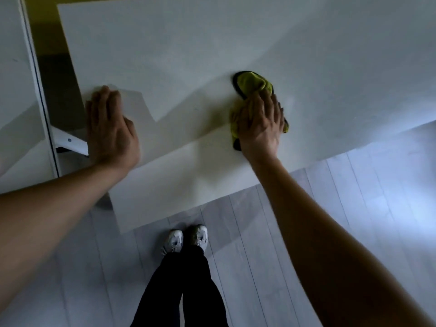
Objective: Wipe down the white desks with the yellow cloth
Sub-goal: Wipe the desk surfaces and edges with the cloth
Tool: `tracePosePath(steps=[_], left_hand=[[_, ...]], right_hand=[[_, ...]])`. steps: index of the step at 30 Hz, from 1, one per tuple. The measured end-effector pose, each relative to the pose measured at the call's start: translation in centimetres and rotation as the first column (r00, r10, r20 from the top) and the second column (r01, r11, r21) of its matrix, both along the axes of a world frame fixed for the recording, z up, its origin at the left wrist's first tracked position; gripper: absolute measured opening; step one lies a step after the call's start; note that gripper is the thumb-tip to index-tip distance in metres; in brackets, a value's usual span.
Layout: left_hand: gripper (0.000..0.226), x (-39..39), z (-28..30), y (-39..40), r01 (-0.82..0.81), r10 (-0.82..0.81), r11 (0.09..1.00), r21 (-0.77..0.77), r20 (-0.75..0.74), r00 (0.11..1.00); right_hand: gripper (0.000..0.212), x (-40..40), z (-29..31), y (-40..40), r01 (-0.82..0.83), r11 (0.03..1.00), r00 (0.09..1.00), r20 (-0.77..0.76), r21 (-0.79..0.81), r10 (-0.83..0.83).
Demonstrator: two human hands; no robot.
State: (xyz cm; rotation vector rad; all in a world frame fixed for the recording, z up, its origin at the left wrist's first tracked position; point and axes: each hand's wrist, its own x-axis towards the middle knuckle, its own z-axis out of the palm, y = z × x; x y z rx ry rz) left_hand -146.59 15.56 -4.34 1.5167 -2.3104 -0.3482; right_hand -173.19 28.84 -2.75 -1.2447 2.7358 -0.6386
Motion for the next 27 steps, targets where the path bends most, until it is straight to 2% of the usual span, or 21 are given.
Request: tracePosePath(steps=[2,7,12,16,20,27], left_hand=[[0.053,-0.3,0.3,0.0,0.067,-0.067,0.998,0.002,-0.002,0.998],[0.047,-2.6,1.2,0.8,0.173,-0.172,0.984,0.05,-0.024,0.985],[0.048,-7.2,1.8,4.0,0.262,-0.256,0.959,0.112,-0.067,0.964],[0.045,-10.2,1.6,6.5,0.275,-0.271,0.956,0.102,-0.057,0.961],[0.048,-14.1,1.1,10.6,0.372,-0.371,0.927,0.039,-0.036,0.928],[0.056,-20.8,0.4,13.0,0.23,-0.231,0.973,0.013,0.052,0.972]], right_hand=[[0.066,3.0,-0.1,0.2,-0.018,1.0,1.0,-0.004,0.011,0.018],[0.054,12.3,-1.7,2.1,-0.365,0.928,0.931,-0.026,-0.074,0.364],[0.062,11.0,-1.7,3.4,-0.458,0.887,0.889,-0.036,-0.055,0.457],[0.055,6.1,-1.2,6.3,-0.349,0.935,0.937,-0.044,-0.07,0.346],[0.058,-0.9,-0.6,9.9,-0.22,0.975,0.975,-0.028,0.031,0.221],[0.05,-16.7,-0.7,14.7,0.105,0.992,0.994,0.017,0.063,-0.106]])
